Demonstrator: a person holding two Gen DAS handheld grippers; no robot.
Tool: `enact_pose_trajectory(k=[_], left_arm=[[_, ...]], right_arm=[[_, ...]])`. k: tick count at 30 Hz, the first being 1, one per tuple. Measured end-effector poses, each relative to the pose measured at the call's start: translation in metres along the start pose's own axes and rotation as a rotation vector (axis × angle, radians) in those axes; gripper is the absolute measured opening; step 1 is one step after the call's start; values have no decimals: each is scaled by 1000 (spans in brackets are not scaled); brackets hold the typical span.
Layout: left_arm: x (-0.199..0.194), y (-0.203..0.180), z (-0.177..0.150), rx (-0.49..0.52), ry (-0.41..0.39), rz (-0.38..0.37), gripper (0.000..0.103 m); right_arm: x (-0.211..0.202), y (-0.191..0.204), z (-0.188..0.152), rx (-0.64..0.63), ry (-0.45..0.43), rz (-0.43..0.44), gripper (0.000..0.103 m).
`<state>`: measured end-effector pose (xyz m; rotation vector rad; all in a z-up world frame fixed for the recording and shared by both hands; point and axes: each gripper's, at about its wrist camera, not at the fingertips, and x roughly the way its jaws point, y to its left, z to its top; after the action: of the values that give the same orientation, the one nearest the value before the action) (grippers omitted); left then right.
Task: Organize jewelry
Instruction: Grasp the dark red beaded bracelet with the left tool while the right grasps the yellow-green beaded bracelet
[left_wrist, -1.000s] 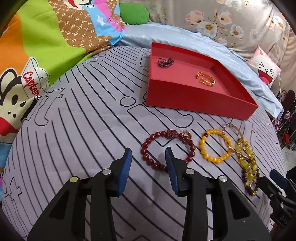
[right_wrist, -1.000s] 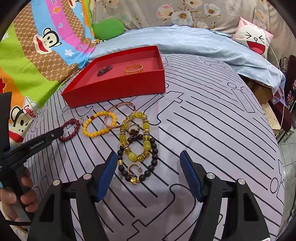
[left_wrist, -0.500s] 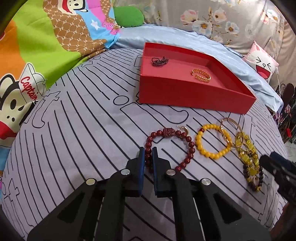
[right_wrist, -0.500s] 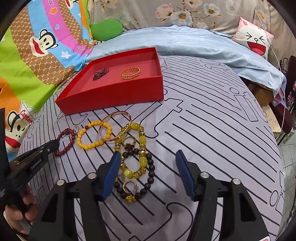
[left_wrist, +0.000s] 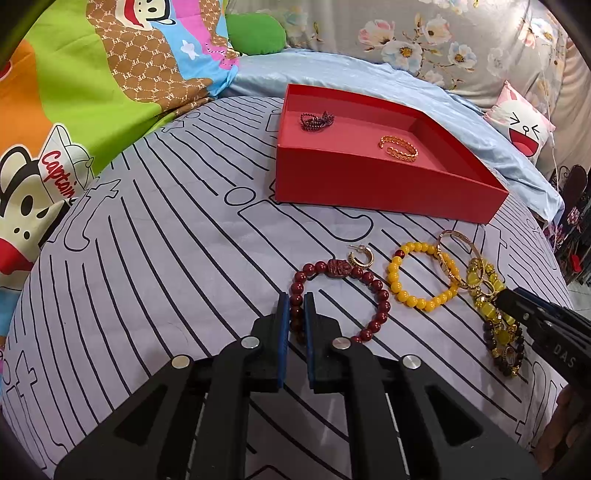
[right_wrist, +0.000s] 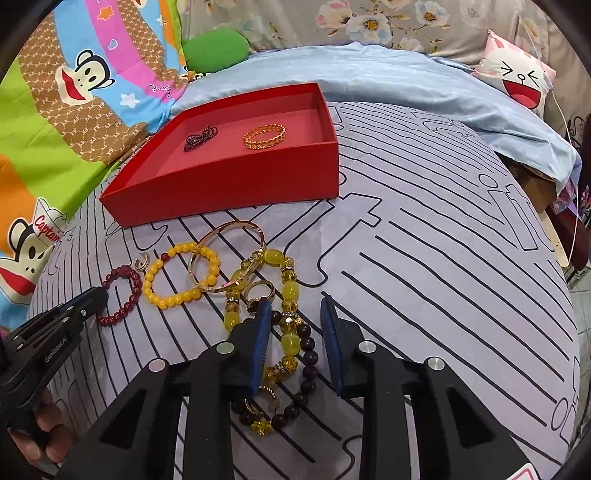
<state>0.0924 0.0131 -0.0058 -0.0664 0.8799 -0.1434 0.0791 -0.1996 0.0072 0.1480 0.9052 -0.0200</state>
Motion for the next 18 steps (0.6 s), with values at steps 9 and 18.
enact_pose_trajectory(k=[9,18], left_arm=[[1,1,1,-1,0,-6,8],[0,1,1,-9,-2,-13,8]], right_arm=[[3,6,4,-14,-6,22,9],[-17,2,0,3,-27,40,9]])
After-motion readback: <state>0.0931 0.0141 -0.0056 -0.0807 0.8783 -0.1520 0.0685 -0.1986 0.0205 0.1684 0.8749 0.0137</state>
